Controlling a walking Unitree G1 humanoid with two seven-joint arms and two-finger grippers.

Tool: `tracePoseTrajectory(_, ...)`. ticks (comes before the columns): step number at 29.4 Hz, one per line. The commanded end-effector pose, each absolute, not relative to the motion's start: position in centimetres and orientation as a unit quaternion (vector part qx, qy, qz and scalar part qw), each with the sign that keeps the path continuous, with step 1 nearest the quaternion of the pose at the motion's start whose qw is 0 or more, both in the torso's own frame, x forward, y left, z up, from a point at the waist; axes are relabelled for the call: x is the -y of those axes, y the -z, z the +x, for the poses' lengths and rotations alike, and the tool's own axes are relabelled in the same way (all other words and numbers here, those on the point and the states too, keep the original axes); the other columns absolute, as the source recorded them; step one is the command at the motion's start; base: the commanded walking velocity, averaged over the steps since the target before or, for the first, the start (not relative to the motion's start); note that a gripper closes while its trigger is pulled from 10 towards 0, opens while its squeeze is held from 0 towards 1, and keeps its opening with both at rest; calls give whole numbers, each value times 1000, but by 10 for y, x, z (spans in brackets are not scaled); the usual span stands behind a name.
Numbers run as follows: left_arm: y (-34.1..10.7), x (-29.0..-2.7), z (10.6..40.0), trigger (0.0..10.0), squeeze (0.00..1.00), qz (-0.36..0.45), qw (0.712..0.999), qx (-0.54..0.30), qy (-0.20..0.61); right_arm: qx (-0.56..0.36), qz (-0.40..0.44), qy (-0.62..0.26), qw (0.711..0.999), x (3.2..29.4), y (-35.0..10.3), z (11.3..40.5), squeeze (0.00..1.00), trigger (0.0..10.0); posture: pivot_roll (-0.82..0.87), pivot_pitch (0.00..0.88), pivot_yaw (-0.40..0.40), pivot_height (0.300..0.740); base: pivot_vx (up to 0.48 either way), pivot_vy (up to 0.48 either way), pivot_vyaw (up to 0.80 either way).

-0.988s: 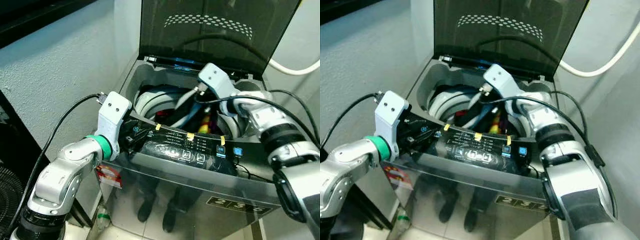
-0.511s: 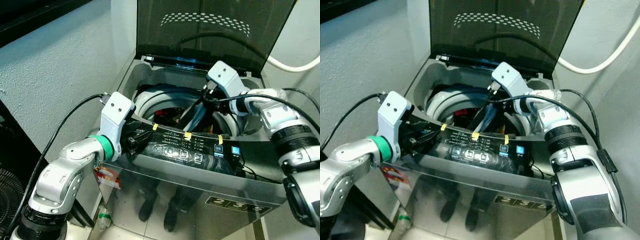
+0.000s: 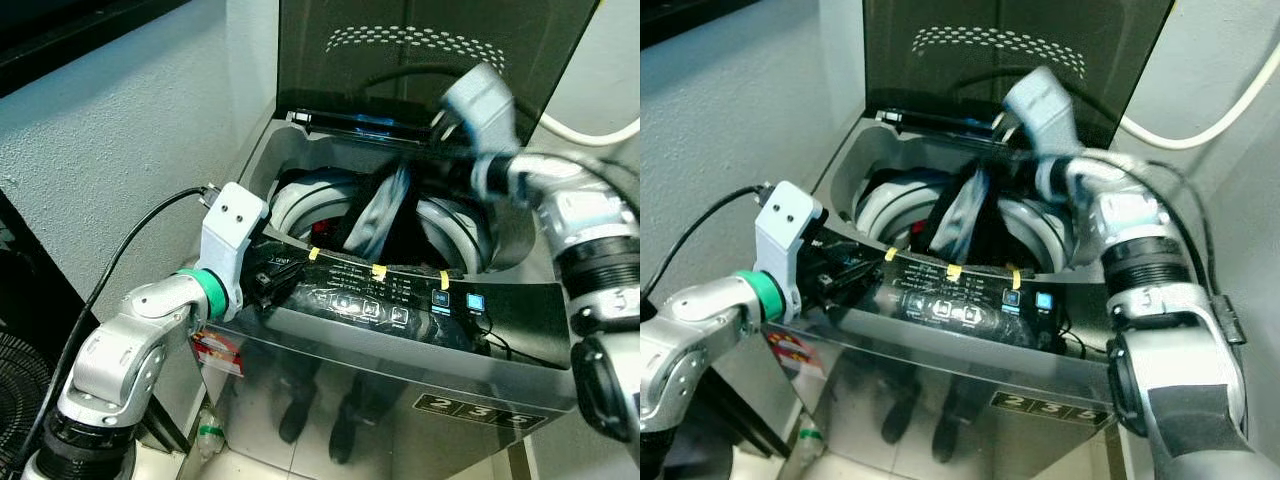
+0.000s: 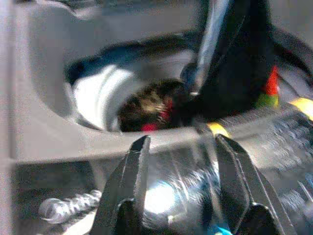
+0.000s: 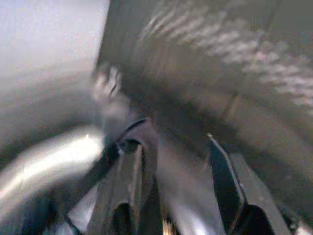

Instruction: Clothes washing

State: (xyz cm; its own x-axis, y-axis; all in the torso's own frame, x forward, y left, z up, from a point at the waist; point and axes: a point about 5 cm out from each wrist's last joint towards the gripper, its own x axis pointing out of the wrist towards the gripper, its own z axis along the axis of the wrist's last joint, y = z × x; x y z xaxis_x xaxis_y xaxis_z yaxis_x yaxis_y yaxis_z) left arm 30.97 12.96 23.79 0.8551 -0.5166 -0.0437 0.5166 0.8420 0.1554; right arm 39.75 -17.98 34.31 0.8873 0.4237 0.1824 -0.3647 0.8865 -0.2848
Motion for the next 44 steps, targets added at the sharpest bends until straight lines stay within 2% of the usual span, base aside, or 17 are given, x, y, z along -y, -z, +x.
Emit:
tracePoseTrajectory(1,-239,-135,313,10000,0,84,966,7,244,121,-100,-197,968,180,-334,398,0,10000,70,27,36,740,0,0,0)
tracePoseTrajectory(2,-243,-138,318,10000,0,79,976,32,199,133,-52,-178,974,172,-315,395,0,10000,72,19,21,740,0,0,0)
tracePoseTrajectory(3,-243,-138,318,10000,0,79,976,32,199,133,-52,-178,974,172,-315,395,0,10000,72,19,21,740,0,0,0)
tracePoseTrajectory(4,-244,-140,321,10000,0,76,982,44,165,136,-39,-150,979,167,-295,390,0,10000,75,15,14,740,0,0,0)
tracePoseTrajectory(6,-244,-140,321,10000,0,76,982,44,165,136,-39,-150,979,167,-295,390,0,10000,75,15,14,740,0,0,0)
tracePoseTrajectory(11,-239,-140,322,10000,0,72,988,50,130,150,-25,-70,986,164,-272,376,0,10000,64,6,0,740,0,0,0)
tracePoseTrajectory(17,-232,-131,319,10000,0,90,983,45,154,165,-8,-75,983,154,-262,367,0,10000,61,0,-10,740,0,0,0)
tracePoseTrajectory(22,-231,-123,316,10000,0,88,980,60,171,188,12,-95,977,143,-262,360,0,10000,53,4,-25,740,0,0,800)
tracePoseTrajectory(44,-225,-121,315,10000,0,95,978,69,173,213,9,-51,976,156,-272,357,0,10000,44,24,-32,740,0,0,800)
